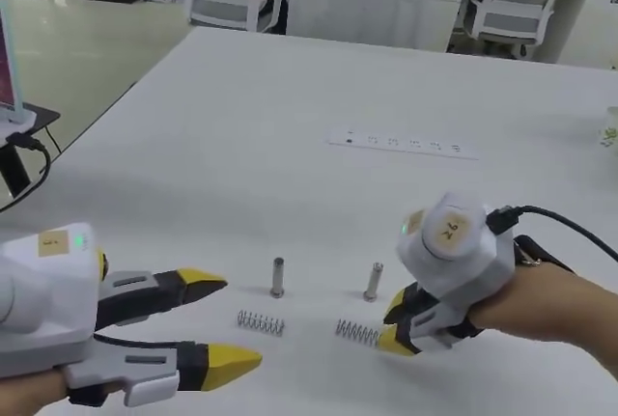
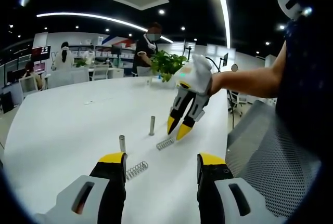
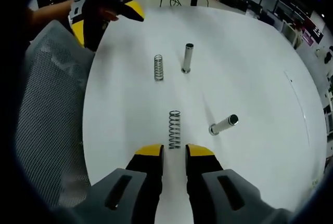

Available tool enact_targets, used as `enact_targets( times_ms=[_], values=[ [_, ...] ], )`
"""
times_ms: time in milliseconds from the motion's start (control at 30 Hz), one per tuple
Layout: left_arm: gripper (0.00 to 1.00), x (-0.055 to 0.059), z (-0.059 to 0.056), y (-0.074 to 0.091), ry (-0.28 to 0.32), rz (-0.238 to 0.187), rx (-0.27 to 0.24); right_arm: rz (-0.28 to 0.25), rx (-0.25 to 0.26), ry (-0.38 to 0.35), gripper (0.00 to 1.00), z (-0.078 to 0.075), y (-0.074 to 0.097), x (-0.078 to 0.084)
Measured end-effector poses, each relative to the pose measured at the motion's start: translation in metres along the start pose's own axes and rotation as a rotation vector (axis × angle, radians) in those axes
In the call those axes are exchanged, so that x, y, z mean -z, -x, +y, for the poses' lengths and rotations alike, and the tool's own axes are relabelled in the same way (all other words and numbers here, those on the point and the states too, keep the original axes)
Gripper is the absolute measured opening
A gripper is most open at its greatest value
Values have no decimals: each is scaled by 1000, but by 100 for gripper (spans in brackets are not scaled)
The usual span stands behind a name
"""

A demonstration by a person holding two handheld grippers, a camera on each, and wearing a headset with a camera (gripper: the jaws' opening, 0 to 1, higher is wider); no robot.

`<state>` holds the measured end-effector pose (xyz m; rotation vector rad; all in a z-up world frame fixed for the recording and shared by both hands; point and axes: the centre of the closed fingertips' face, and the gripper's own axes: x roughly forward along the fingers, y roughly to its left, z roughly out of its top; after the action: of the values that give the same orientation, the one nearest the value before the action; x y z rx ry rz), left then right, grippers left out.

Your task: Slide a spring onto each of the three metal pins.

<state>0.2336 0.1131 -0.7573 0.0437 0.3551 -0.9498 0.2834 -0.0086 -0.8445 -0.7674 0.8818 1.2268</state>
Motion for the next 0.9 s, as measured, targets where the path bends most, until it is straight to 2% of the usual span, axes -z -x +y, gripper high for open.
enact_targets(
  times_ms=[467,667,900],
  values=[
    [49,1,0,-3,3,2,5,33,-22,10,12,1,-14,3],
    [49,2,-1,-4,3,5,11,34,-15,16,8,0,-16,4],
    [48,2,-7,-9,-4,10,30,28,-8,24,8,1,-11,2]
  ],
)
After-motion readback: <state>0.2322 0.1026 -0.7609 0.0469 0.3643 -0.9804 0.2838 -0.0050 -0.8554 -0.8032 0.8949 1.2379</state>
